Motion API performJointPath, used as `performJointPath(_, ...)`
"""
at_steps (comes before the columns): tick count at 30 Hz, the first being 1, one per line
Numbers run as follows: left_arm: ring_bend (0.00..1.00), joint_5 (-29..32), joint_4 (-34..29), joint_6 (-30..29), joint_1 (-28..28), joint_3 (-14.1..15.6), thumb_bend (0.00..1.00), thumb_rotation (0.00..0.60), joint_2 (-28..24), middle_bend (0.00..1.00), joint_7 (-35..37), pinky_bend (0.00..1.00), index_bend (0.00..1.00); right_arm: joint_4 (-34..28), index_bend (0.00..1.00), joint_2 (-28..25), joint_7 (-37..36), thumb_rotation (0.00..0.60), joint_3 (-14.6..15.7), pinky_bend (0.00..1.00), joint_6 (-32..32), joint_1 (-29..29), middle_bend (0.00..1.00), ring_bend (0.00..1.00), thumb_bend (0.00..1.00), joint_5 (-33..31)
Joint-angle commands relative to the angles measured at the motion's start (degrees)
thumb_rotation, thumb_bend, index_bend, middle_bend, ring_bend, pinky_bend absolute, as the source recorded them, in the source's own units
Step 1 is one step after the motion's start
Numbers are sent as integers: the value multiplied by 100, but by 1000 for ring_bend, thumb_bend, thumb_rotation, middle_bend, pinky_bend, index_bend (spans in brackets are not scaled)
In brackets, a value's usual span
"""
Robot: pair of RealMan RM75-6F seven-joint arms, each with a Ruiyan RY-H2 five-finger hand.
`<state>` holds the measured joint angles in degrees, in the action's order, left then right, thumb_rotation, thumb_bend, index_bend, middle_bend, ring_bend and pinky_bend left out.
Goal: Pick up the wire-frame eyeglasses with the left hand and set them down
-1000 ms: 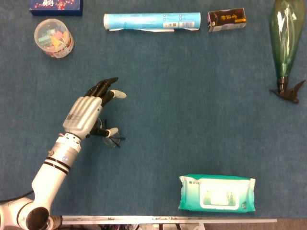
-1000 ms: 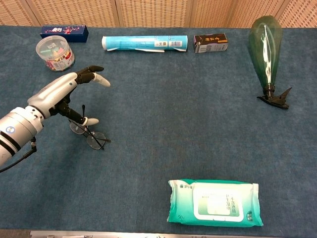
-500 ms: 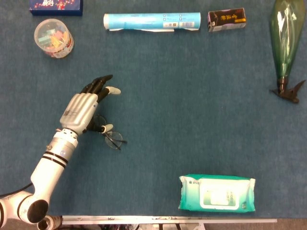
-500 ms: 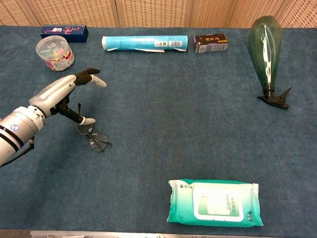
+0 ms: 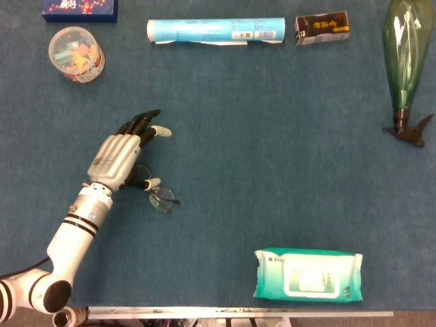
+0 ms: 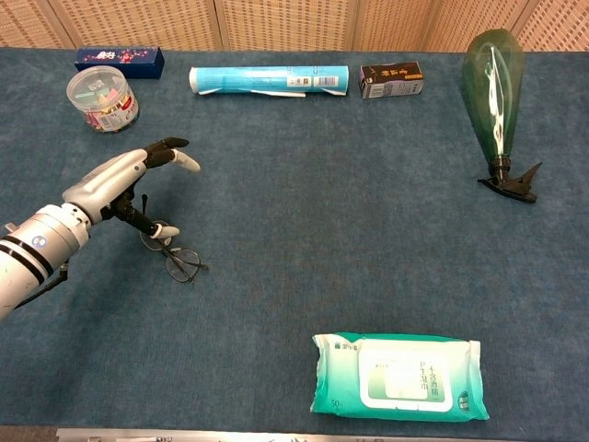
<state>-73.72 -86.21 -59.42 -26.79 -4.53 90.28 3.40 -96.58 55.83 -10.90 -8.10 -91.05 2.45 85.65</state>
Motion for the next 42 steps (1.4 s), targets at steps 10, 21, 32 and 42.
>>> performJointPath(10, 28, -283, 584, 176, -68, 77, 15, 600, 228, 57, 663, 107, 240, -5, 644, 2, 7, 600, 8, 429, 2, 2, 474, 293, 506, 15)
performJointPath(21, 27, -689, 595, -81, -49, 132, 15, 600, 71, 54, 959, 107, 240, -2, 644, 5, 0, 600, 17, 429, 4, 2, 474, 293, 507, 26)
performJointPath(32, 23, -688, 580, -326, 7, 73, 15, 600, -272, 50, 522, 107, 239, -3, 644, 20, 20, 600, 38, 429, 12, 9, 474, 293, 507, 61)
performJointPath(42, 0, -1196, 1440, -687, 37, 284, 5, 600, -141, 0, 425, 90, 186, 12, 644, 33, 31, 600, 37, 429, 58, 27, 474, 293, 507, 27)
